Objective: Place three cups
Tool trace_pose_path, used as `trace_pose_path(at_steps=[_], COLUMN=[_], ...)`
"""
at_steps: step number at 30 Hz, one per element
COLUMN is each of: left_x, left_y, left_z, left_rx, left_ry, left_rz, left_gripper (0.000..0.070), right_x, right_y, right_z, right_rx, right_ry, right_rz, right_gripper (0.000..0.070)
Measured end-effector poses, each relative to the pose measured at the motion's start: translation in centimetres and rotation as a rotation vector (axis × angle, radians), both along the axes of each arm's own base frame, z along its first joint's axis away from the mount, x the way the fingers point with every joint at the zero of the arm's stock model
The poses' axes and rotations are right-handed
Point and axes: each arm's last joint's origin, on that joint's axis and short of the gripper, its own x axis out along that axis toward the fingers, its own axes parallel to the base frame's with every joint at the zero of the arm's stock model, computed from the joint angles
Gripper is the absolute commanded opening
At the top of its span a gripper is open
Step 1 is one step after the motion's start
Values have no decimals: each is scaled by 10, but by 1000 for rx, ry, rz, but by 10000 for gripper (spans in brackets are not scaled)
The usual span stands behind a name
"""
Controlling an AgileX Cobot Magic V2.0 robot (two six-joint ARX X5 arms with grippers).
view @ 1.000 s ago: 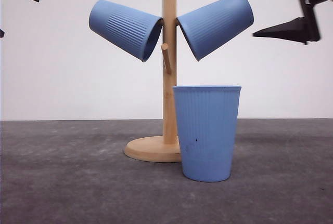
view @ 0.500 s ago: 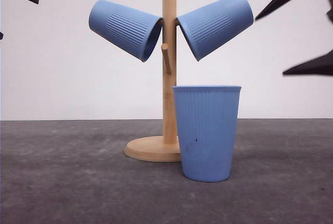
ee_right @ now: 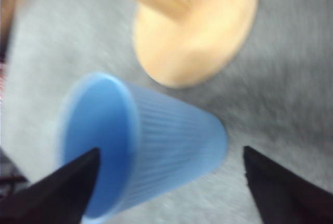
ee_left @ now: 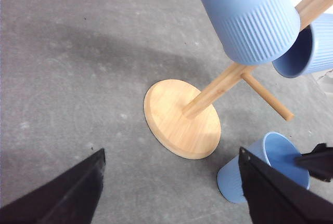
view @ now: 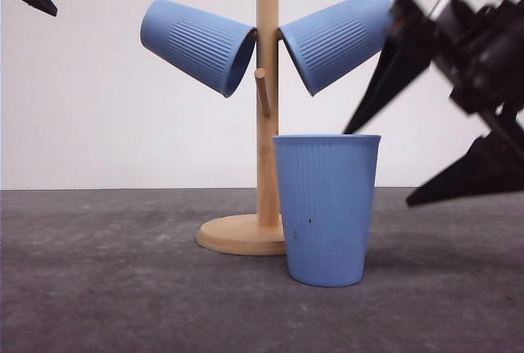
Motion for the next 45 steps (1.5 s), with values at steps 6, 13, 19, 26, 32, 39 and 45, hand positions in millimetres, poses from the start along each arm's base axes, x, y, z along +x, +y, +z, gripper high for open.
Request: trace_pose_path(at_steps=[6,13,19,26,32,39,45], left_x=[-1,-6,-9,0,7,5,-4], left_y=[0,-2,-13,-35,-63,-97,-116], left_z=[-1,-8,-12,-24,-32,-42,-52], left_rx=[3,-40,-141,-128,-138,-146,-134], left_ry=[13,112,204,280,285,280,297], left_rz=[0,-119,-361,-540,-751,-987,-1149], left_gripper=[476,482,567,612,643,642,639], right_x=[0,-9,-17,-31,-43,-54,-58], right_y=[5,5,12,31,46,57,61], right_z=[-11,3,6,7,8,9,10], right_rx=[-8,97,193,226,237,263,281], right_ry=[63,64,120,147,155,168,168], right_rz=[35,133,273,424,526,622,666], right_gripper=[0,0,0,0,0,0,0])
